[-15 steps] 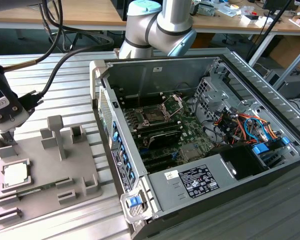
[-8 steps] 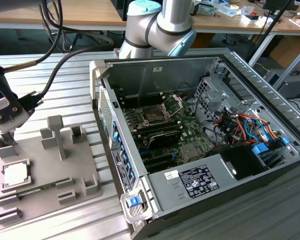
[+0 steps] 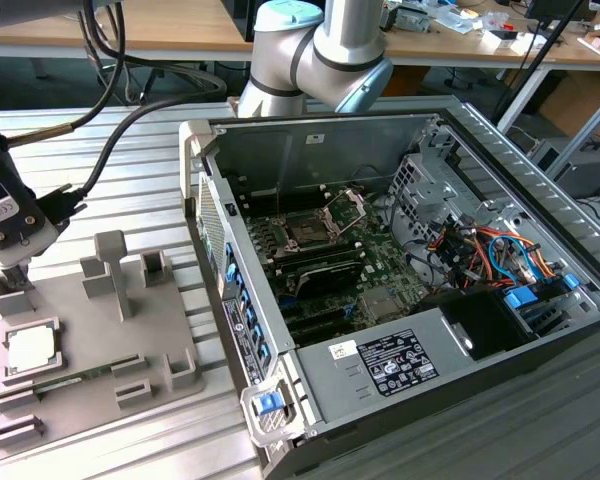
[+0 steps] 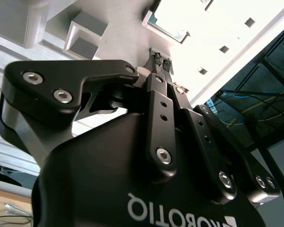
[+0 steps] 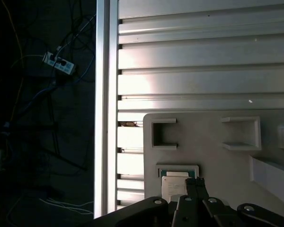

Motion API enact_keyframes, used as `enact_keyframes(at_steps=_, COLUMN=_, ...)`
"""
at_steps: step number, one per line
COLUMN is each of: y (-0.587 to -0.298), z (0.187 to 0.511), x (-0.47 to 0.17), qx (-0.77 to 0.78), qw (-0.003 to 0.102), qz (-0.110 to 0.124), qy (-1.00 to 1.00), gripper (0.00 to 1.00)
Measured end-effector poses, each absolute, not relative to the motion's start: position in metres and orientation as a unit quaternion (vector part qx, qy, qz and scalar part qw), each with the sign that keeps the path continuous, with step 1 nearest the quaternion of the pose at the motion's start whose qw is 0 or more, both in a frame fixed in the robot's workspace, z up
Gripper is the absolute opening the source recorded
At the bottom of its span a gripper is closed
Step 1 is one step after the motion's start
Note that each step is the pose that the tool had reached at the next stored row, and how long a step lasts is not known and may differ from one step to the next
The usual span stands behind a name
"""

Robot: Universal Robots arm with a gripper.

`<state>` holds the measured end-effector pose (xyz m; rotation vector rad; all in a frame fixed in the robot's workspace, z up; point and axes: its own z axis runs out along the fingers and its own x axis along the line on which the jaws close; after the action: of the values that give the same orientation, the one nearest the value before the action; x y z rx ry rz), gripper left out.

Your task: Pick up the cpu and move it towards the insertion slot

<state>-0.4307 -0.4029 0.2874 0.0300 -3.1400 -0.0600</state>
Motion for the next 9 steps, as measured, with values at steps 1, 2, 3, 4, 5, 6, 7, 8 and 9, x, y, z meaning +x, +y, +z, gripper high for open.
enact_keyframes(at_steps=1, y=-0.4029, z=0.2873, x=-0.4307, qx=0.01, qw=0.0, qz=-0.019, qy=-1.0, gripper=0.11)
enact_keyframes(at_steps=2, y=-0.4029, z=0.2869, x=-0.4308, qx=0.01, qw=0.0, qz=-0.019, qy=-1.0, gripper=0.11)
enact_keyframes(at_steps=3, y=-0.4029, z=0.2867, x=-0.4309, qx=0.01, qw=0.0, qz=-0.019, qy=-1.0, gripper=0.11)
enact_keyframes(at_steps=4, y=-0.4029, z=0.2866, x=-0.431, qx=0.01, qw=0.0, qz=-0.019, qy=-1.0, gripper=0.11)
enact_keyframes(at_steps=5, y=-0.4029, z=0.2863, x=-0.4311, qx=0.01, qw=0.0, qz=-0.019, qy=-1.0, gripper=0.11)
enact_keyframes(at_steps=6, y=-0.4029, z=0.2862, x=-0.4311, qx=0.01, qw=0.0, qz=-0.019, qy=-1.0, gripper=0.11)
enact_keyframes(at_steps=7, y=-0.4029, z=0.2859, x=-0.4312, qx=0.01, qw=0.0, qz=-0.019, qy=-1.0, gripper=0.11)
enact_keyframes(at_steps=8, y=-0.4028, z=0.2858, x=-0.4313, qx=0.01, qw=0.0, qz=-0.019, qy=-1.0, gripper=0.11)
enact_keyframes(at_steps=9, y=-0.4029, z=0.2855, x=-0.4314, qx=0.01, qw=0.0, qz=-0.019, qy=-1.0, gripper=0.11)
